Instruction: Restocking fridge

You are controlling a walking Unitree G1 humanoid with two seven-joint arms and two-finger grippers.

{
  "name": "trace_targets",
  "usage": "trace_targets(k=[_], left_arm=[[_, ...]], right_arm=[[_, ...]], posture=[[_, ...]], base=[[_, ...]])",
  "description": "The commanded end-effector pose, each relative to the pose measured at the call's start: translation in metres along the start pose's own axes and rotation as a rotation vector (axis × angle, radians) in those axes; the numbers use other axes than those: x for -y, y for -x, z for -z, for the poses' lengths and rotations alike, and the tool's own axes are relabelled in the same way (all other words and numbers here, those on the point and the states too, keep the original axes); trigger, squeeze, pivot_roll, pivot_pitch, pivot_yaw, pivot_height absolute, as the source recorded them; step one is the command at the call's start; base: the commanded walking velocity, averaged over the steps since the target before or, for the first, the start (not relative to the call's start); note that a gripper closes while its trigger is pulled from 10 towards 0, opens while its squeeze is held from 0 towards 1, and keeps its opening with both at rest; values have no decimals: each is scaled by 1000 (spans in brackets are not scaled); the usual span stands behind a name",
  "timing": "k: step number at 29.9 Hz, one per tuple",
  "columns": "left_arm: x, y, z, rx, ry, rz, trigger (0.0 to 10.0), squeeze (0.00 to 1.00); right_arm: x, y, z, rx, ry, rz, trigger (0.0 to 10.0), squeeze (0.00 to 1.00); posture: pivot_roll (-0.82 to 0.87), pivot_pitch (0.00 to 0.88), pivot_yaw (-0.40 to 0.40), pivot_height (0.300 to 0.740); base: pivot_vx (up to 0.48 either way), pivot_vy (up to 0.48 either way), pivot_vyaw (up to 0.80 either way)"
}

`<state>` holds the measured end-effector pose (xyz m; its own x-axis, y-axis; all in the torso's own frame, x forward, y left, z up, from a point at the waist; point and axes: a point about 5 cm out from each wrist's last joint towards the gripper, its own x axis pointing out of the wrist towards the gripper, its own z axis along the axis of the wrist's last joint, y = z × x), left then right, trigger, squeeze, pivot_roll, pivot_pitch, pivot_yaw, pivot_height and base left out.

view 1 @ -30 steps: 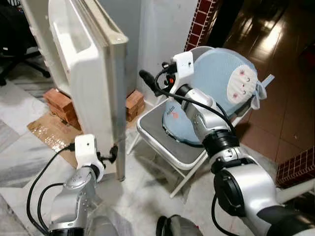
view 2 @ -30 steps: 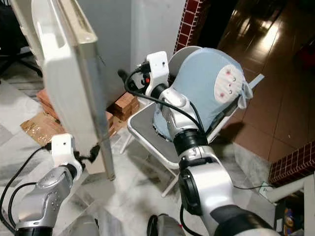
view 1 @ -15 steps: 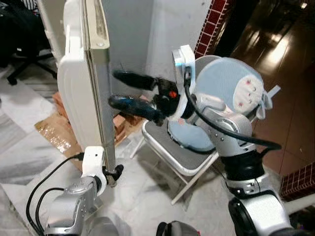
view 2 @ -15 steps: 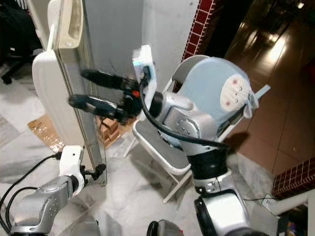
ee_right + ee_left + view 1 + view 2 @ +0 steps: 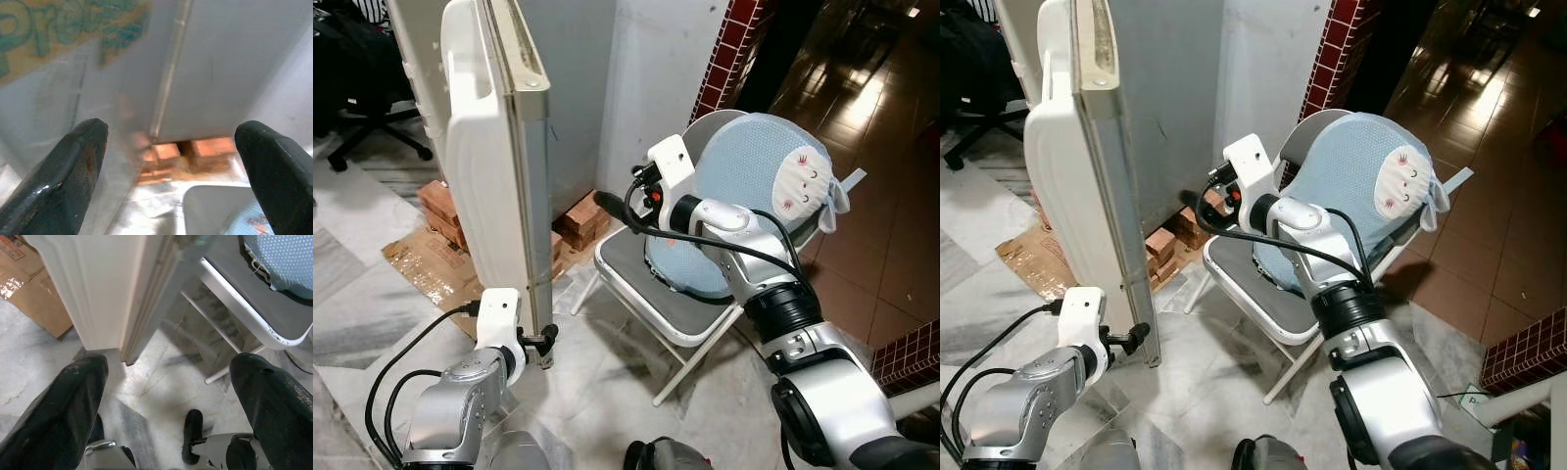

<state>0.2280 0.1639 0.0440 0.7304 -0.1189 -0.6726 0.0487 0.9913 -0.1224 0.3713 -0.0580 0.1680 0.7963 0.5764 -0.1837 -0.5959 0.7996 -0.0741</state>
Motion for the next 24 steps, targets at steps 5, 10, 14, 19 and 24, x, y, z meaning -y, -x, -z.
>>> trace_targets(k=[5, 10, 14, 19, 24], left_arm=[[3, -2, -4, 9, -12, 5, 10000, 0], [4, -3, -4, 10, -13, 7, 10000, 0], [4, -4, -5, 11, -13, 10, 10000, 0], [4, -7, -7, 12, -20, 17, 10000, 0], [3, -7, -7, 12, -23, 17, 10000, 0]], right_arm=[[-19, -15, -41, 130, -174, 52, 10000, 0], [-47, -18, -58, 167, -314, -61, 10000, 0], [-75, -11, -70, 193, -418, -301, 10000, 0], [-109, 73, -99, 433, -457, -1123, 10000, 0], [-105, 86, -102, 489, -409, -1187, 10000, 0]], posture=[[115, 12, -94, 740], [113, 8, -95, 740], [112, 4, -96, 740], [107, 0, -100, 740], [104, 0, -94, 740]], base=[[0, 0, 0], [0, 0, 0], [0, 0, 0], [0, 0, 0], [0, 0, 0]])
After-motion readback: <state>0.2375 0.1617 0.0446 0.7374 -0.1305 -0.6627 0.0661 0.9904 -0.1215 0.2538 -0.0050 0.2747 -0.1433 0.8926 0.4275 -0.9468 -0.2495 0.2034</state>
